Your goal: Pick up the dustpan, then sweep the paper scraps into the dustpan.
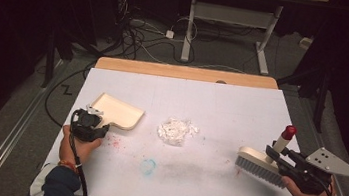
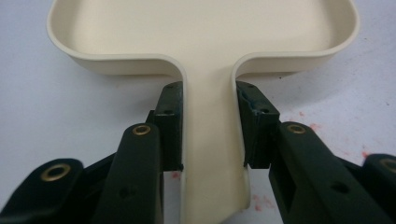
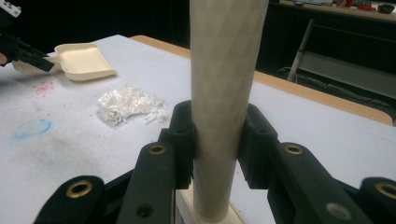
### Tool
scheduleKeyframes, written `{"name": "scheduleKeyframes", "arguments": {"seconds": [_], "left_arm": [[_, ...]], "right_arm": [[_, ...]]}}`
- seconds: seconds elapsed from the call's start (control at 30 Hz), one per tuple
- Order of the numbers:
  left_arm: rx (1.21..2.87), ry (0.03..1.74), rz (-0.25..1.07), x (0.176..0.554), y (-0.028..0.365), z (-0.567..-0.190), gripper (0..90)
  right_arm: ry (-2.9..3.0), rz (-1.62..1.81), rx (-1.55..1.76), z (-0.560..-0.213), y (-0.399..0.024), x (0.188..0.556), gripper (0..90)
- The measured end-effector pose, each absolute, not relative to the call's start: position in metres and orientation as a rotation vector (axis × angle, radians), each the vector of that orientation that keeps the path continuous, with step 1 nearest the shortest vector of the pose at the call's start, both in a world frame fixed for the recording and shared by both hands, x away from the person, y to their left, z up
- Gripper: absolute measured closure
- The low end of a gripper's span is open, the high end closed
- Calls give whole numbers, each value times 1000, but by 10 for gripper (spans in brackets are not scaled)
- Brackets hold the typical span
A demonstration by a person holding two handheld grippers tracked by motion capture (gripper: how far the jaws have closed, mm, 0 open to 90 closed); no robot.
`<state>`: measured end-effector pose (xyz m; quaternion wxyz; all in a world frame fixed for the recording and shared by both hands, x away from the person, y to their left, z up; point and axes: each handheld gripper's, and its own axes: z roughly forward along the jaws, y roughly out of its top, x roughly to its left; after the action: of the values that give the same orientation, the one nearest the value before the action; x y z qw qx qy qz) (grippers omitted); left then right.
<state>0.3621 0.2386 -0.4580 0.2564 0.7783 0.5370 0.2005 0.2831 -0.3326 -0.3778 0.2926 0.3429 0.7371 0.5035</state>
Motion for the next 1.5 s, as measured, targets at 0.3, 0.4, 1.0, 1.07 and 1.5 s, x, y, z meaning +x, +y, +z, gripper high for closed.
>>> {"name": "scheduleKeyframes", "arguments": {"seconds": [0.3,0.4,1.0,1.07,1.5], "left_arm": [[2156,1380,525,343,242,-449,640],[2168,1353,531,336,242,-446,640],[2253,1181,469,304,245,-428,639],[2270,1167,470,302,245,-430,640],[2305,1073,405,288,244,-434,639]], "right_arm": [[1960,1356,911,-377,-331,288,710],[1975,1355,901,-378,-328,291,709],[1992,1356,903,-381,-322,299,710],[1989,1353,902,-381,-321,300,710],[1974,1375,903,-378,-298,327,710]]}}
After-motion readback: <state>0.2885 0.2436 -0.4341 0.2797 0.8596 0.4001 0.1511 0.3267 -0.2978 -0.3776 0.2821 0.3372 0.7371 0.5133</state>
